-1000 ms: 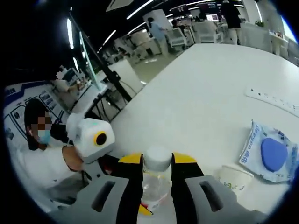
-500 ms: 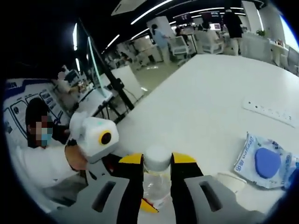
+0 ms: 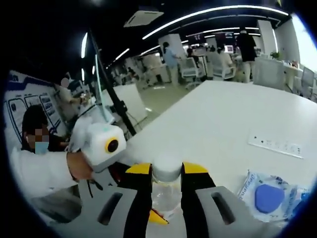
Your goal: Arrange the tabletop items into an orderly group along one side of the table until the central work area is clear of visible clutter.
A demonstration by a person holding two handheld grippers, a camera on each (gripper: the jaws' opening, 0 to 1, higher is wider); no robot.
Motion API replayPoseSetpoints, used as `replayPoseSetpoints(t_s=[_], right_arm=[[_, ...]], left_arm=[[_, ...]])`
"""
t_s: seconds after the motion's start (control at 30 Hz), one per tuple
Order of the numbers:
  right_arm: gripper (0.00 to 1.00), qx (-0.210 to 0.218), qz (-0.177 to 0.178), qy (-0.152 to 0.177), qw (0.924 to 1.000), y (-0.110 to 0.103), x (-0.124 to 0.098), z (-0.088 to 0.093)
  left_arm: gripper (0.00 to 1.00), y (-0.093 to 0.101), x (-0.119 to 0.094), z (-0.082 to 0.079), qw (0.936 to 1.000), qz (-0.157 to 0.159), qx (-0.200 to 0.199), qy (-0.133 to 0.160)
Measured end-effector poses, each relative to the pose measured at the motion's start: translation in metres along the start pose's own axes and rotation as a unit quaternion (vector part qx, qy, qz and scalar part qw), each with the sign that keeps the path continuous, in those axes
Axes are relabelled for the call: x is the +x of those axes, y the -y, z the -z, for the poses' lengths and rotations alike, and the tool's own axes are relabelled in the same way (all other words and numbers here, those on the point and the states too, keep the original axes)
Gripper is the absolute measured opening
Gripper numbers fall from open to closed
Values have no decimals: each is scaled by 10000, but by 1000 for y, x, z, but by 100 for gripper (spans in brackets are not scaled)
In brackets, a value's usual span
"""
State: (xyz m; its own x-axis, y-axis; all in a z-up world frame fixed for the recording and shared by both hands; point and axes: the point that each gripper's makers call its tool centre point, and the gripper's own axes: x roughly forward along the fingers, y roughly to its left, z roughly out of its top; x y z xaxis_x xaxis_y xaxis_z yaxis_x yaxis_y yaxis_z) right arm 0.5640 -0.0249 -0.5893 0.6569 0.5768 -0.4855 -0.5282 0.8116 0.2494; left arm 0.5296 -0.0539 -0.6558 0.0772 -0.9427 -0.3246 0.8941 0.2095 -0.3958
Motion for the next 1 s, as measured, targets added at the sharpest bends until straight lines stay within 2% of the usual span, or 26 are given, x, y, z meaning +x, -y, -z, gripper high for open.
replayPoseSetpoints(t_s=[0.2,0.4,0.53,0.7,0.83,1.0], right_arm=[[19,-316,136,290,9990,7,7,-17],[19,-633,275,563,9960,15,14,-32],[19,-717,380,648,9946,22,21,-35],[19,-1038,533,798,9900,26,26,-36],[19,-1188,590,869,9874,28,31,-32],[19,-1155,630,831,9878,33,39,-26]], left_arm=[[40,-21,1,-16,9992,-43,390,25],[40,-39,3,-30,9971,-111,751,-95],[40,-49,6,-32,9962,-132,848,-113],[40,-58,12,-33,9942,-157,1058,-137],[41,-62,14,-30,9939,-111,1089,-143],[41,-71,16,-22,9919,-139,1240,-258]])
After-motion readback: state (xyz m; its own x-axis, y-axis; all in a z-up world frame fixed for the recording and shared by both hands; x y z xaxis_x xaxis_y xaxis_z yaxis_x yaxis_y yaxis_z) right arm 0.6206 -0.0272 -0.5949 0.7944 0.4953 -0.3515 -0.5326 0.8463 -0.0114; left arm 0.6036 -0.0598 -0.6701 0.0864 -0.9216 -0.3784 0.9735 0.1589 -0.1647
